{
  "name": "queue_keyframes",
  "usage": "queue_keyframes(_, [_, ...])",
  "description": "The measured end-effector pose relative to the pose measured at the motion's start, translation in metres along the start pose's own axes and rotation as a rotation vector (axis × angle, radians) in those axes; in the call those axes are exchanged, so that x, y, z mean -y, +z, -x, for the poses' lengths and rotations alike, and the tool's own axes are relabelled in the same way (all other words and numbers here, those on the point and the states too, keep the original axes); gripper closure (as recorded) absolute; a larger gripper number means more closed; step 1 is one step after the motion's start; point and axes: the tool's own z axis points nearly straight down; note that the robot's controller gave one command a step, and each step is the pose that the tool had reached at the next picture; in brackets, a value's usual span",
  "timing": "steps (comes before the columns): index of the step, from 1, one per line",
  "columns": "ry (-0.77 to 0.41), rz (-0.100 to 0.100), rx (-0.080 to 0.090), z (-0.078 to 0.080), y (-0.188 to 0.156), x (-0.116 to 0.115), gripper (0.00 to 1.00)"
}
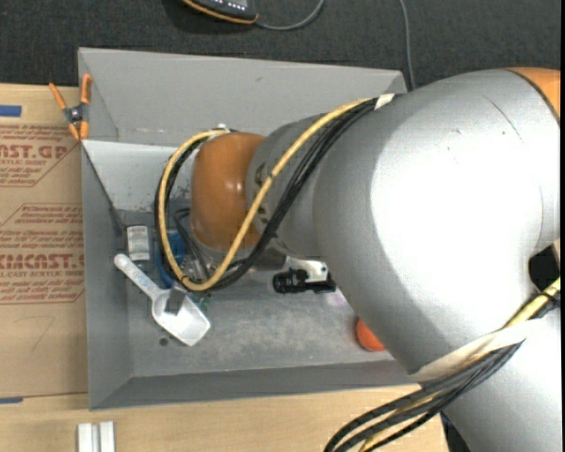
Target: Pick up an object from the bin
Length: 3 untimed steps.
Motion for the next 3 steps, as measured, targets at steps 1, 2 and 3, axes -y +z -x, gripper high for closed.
queue_keyframes(1, [0.001, -0.001, -0.002, 0.0, -0.003, 0.0, 1.0])
queue_keyframes(2, [0.0, -0.002, -0.003, -0.001, -0.02, 0.001, 1.0])
queue_keyframes(3, [0.0, -0.004, -0.005, -0.002, -0.035, 0.001, 1.0])
